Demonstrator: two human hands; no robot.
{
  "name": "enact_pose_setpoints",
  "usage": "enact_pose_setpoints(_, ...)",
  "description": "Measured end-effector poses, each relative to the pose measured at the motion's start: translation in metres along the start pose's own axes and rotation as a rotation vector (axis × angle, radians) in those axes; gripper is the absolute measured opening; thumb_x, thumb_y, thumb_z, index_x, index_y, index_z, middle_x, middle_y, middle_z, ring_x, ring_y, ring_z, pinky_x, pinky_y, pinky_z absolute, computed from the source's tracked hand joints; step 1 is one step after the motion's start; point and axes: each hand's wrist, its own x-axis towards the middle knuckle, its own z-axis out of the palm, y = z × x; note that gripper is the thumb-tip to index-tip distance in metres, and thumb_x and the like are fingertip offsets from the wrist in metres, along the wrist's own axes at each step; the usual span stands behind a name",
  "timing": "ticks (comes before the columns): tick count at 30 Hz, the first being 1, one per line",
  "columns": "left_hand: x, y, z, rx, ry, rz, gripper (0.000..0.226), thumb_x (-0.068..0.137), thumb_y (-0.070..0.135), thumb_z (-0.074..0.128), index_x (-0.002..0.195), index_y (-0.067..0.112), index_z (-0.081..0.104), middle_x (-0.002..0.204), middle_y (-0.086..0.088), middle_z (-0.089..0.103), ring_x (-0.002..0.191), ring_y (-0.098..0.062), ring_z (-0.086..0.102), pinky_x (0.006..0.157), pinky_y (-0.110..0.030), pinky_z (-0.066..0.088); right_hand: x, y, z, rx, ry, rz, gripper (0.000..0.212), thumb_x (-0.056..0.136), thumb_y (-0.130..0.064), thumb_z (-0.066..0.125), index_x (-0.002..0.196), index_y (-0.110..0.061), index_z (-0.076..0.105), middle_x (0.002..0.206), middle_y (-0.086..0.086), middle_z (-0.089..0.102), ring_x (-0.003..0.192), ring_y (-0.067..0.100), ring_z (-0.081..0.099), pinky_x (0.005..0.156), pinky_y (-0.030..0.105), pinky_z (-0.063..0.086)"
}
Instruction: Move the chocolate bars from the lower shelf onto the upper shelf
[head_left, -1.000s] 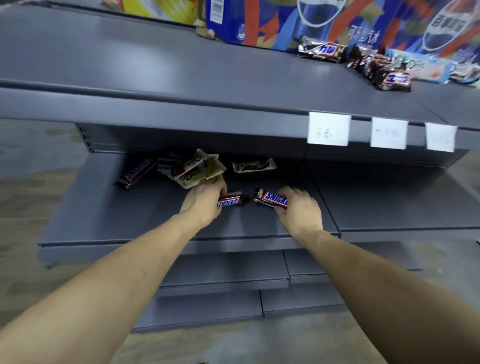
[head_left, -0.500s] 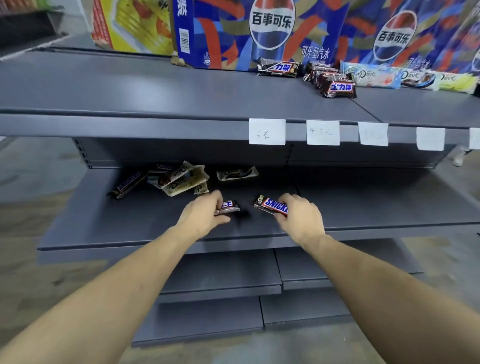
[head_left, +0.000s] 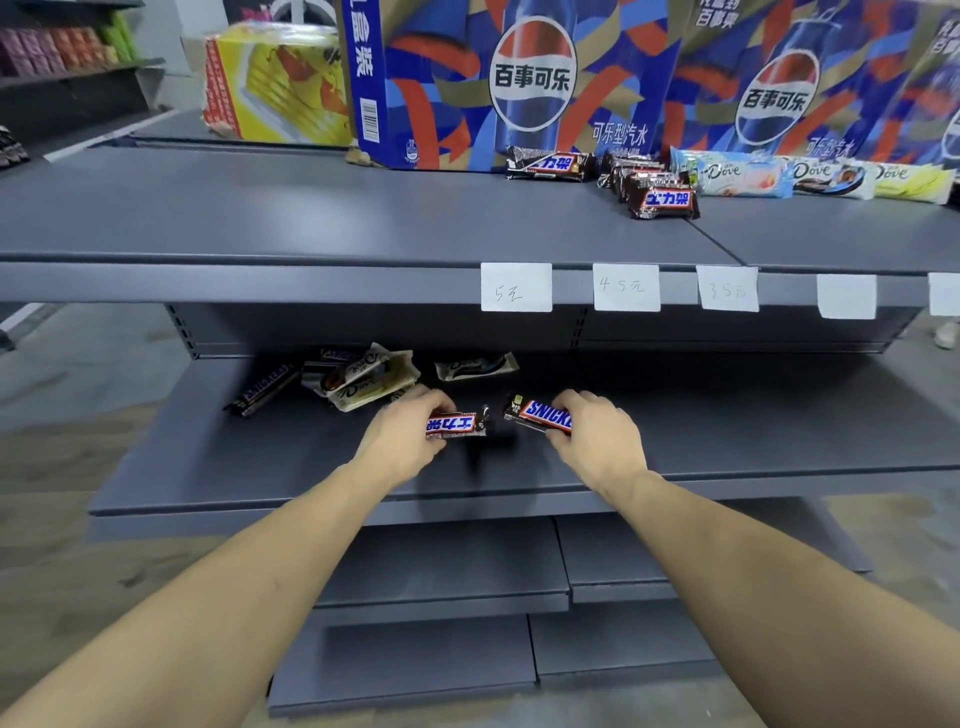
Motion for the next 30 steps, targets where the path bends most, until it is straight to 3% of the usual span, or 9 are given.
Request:
enact_pose_setpoints(5,0.003,0.006,0.007,-0.094,0.083,-0.176,0.034,0.074,0.012,0.071,0.099,0.030,0.055,0.101,0.008,0.059,0.084,-0.015,0.058,0.071,-0.030,0.049,-0.001,0.003,-0.002,-0.002,-0.005,-0.006,0.030,0.089,-0.033,0.063,0.116,-0.022,0.057,0.100,-0.002,0.060,0.089,0.019,0.056,0.075,0.032,0.045)
enact_pose_setpoints(7,0.004,0.006,0.009,-0.093,0.101,-0.211,0.042,0.075,0.024,0.075,0.110,0.031,0.052,0.098,0.008,0.065,0.088,-0.018,0.062,0.072,-0.030,0.049,-0.002,0.004,-0.001,0.004,-0.014,-0.005,0.031,0.089,-0.033,0.064,0.117,-0.022,0.057,0.101,-0.002,0.061,0.090,0.019,0.056,0.076,0.032,0.046)
enact_pose_setpoints(10,0.006,0.005,0.011,-0.149,0.092,-0.238,0.081,0.081,0.030,0.073,0.144,0.047,0.025,0.126,0.005,0.056,0.105,-0.022,0.062,0.083,-0.032,0.052,-0.002,0.004,0.000,-0.009,-0.022,-0.006,0.032,0.089,-0.034,0.064,0.118,-0.022,0.056,0.102,-0.002,0.061,0.091,0.019,0.056,0.077,0.032,0.046)
enact_pose_setpoints(12,0.007,0.004,0.014,-0.145,0.076,-0.242,0.083,0.086,0.031,0.068,0.146,0.055,0.015,0.137,0.000,0.044,0.106,-0.023,0.060,0.082,-0.033,0.053,0.000,0.005,0.001,-0.011,-0.027,-0.002,0.033,0.089,-0.035,0.064,0.119,-0.022,0.056,0.102,-0.002,0.061,0.091,0.019,0.056,0.075,0.031,0.045)
enact_pose_setpoints(17,0.016,-0.016,0.022,-0.229,-0.024,-0.275,0.021,0.084,0.035,0.070,0.102,0.041,0.063,0.118,-0.005,0.049,0.085,-0.016,0.060,0.082,-0.027,0.051,0.005,0.000,0.007,-0.026,-0.044,0.010,0.033,0.090,-0.034,0.064,0.120,-0.022,0.056,0.103,-0.002,0.061,0.092,0.020,0.056,0.074,0.031,0.045)
enact_pose_setpoints(20,0.025,-0.031,0.026,-0.351,-0.130,-0.292,0.054,0.073,0.033,0.078,0.120,0.045,0.056,0.123,-0.008,0.053,0.096,-0.021,0.064,0.094,-0.036,0.052,0.009,-0.007,0.014,-0.031,-0.045,0.007,0.032,0.089,-0.033,0.065,0.119,-0.022,0.057,0.103,-0.002,0.061,0.093,0.020,0.057,0.076,0.031,0.045)
enact_pose_setpoints(23,0.028,-0.039,0.024,-0.343,-0.191,-0.325,0.082,0.077,0.000,0.069,0.143,0.036,0.039,0.132,-0.009,0.039,0.111,-0.030,0.057,0.099,-0.035,0.049,0.012,-0.017,0.025,-0.035,-0.044,0.001,0.031,0.089,-0.032,0.066,0.117,-0.022,0.059,0.103,-0.002,0.062,0.094,0.020,0.057,0.079,0.031,0.045)
enact_pose_setpoints(27,0.026,-0.054,0.031,-0.231,-0.052,-0.285,0.062,0.083,0.007,0.067,0.134,0.038,0.050,0.126,-0.005,0.056,0.116,-0.024,0.053,0.096,-0.032,0.048,0.012,-0.028,0.037,-0.035,-0.053,-0.004,0.031,0.088,-0.031,0.066,0.118,-0.022,0.060,0.104,-0.002,0.063,0.095,0.020,0.057,0.083,0.032,0.044)
enact_pose_setpoints(30,0.023,-0.052,0.035,-0.026,-0.110,-0.288,0.055,0.085,0.030,0.071,0.135,0.041,0.049,0.126,-0.005,0.054,0.114,-0.025,0.054,0.089,-0.035,0.050,0.010,-0.033,0.042,-0.050,-0.055,0.002,0.031,0.089,-0.032,0.065,0.118,-0.023,0.059,0.104,-0.003,0.063,0.095,0.019,0.057,0.082,0.031,0.044)
